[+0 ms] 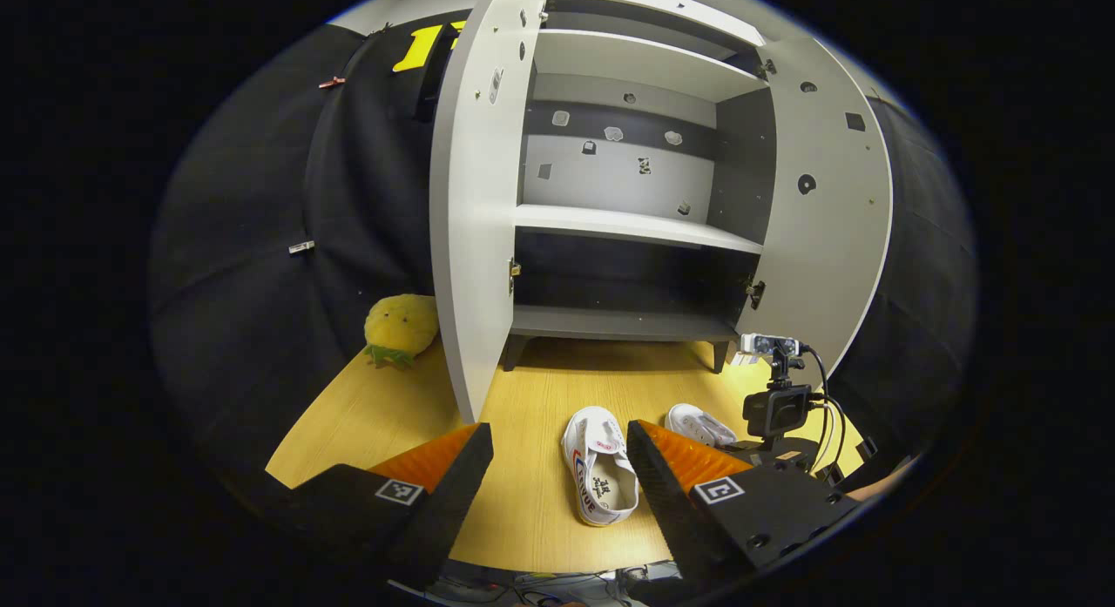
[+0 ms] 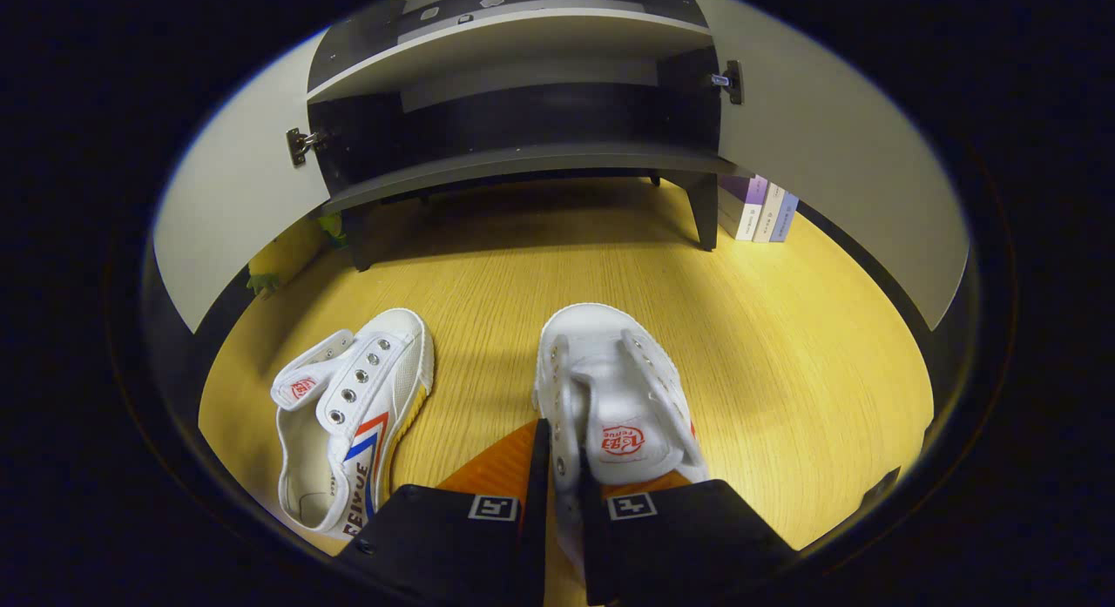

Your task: Grab one shoe with the right hand and put it into the shoe cabinet, grab the other shoe with the left hand and put it into the shoe cabinet; then close the right door with the right hand and the left door with the left hand.

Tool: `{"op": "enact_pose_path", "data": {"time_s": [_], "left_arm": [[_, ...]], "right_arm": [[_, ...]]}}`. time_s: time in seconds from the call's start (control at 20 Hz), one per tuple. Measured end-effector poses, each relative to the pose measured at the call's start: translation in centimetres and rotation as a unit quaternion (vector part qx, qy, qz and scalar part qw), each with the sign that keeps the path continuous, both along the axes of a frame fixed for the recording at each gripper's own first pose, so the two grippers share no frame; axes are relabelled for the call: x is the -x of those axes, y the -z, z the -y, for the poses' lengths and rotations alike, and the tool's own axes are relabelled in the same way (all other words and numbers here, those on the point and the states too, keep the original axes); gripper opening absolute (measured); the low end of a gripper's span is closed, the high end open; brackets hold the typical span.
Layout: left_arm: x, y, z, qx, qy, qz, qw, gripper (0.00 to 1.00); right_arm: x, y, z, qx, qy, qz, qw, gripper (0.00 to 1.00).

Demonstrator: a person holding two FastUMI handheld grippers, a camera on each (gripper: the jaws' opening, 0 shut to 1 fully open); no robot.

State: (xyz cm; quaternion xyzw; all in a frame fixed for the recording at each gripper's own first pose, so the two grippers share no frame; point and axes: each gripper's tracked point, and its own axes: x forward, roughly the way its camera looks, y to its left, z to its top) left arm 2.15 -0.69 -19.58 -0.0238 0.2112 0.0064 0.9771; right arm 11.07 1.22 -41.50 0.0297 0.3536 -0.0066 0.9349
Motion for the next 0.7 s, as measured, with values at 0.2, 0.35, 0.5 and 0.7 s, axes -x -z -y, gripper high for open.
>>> {"op": "enact_pose_path", "data": {"time_s": [0.2,0.35,0.5,0.7], "left_arm": [[0.4,-0.2,0.4,0.0,-0.005,0.002,1.0,0.96],[1.0,-0.1,0.7,-0.003,-0.009,-0.001,1.0,0.96],[1.8,0.0,1.3,-0.001,0.002,-0.003,1.0,0.96],[2.5,-0.7,1.4,-0.023,0.035,0.008,0.999,0.96]], "right_arm": [[0.4,-0.4,-0.4,-0.02,-0.018,-0.01,1.0,0.08],[0.4,-1.4,0.2,-0.028,-0.022,-0.004,0.999,0.05],[0.5,-2.7,0.2,-0.02,-0.026,0.009,0.999,0.05],[0.9,-6.7,0.0,-0.003,-0.02,0.049,0.999,0.05]]}}
